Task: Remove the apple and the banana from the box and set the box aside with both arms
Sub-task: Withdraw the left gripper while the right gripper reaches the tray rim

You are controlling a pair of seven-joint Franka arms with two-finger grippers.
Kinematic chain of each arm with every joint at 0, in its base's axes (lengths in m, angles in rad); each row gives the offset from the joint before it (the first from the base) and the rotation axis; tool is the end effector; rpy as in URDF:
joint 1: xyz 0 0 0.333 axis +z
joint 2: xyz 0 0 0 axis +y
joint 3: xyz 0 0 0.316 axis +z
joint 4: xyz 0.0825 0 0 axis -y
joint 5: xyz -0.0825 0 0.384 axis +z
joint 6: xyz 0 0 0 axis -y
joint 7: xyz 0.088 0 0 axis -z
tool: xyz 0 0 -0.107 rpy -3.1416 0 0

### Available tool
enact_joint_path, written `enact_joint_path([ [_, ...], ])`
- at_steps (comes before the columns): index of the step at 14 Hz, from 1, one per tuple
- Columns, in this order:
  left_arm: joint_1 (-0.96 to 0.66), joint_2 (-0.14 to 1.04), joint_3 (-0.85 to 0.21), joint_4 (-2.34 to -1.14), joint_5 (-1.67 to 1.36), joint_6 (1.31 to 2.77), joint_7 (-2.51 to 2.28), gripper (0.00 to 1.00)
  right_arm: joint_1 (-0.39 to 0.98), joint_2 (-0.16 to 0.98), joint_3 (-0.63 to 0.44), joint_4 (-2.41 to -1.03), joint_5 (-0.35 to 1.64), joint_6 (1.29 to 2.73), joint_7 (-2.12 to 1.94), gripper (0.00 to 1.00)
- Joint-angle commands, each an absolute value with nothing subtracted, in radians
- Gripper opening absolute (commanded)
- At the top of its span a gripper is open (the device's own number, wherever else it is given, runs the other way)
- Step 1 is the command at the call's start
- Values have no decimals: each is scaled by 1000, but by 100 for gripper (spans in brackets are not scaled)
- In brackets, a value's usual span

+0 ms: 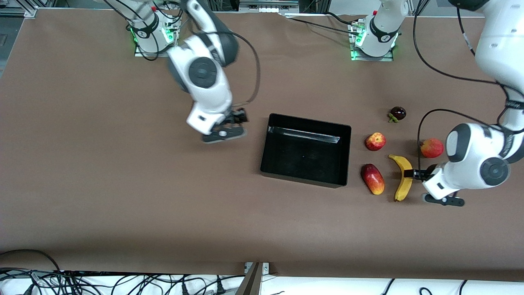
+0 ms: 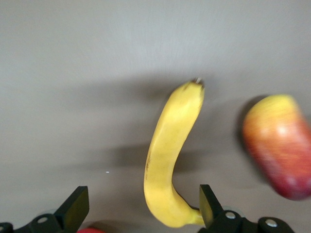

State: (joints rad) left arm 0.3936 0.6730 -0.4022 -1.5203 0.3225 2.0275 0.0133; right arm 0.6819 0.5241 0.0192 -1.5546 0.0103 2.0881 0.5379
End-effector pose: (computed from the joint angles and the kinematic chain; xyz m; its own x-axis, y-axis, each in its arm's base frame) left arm 0.6928 0.0555 0.2791 0.9879 -0.1126 -0.1062 -0.1157 -0.9930 -0.0239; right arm 0.5314 0.4467 0.3445 0.9879 0.1549 -0.0015 0.1549 -0.9877 -0.0208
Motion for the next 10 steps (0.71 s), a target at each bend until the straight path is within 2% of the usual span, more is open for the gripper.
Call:
enact_joint_path([
  [1,387,545,-420,-1545,345,2002,46,100,742,714,9,-1341,25,2114,694,100],
  [3,388,483,-440,-1531,338,1962,74,100,771,787,9,-1290,25,2153,732,100],
  [7,393,431,-483,-1402,319,1728,80,100,804,844,9,-1296,23,2206,799,100],
  [10,399,425,-482,-1332,281,1660,107,100,802,835,9,-1298,26,2200,793,12],
])
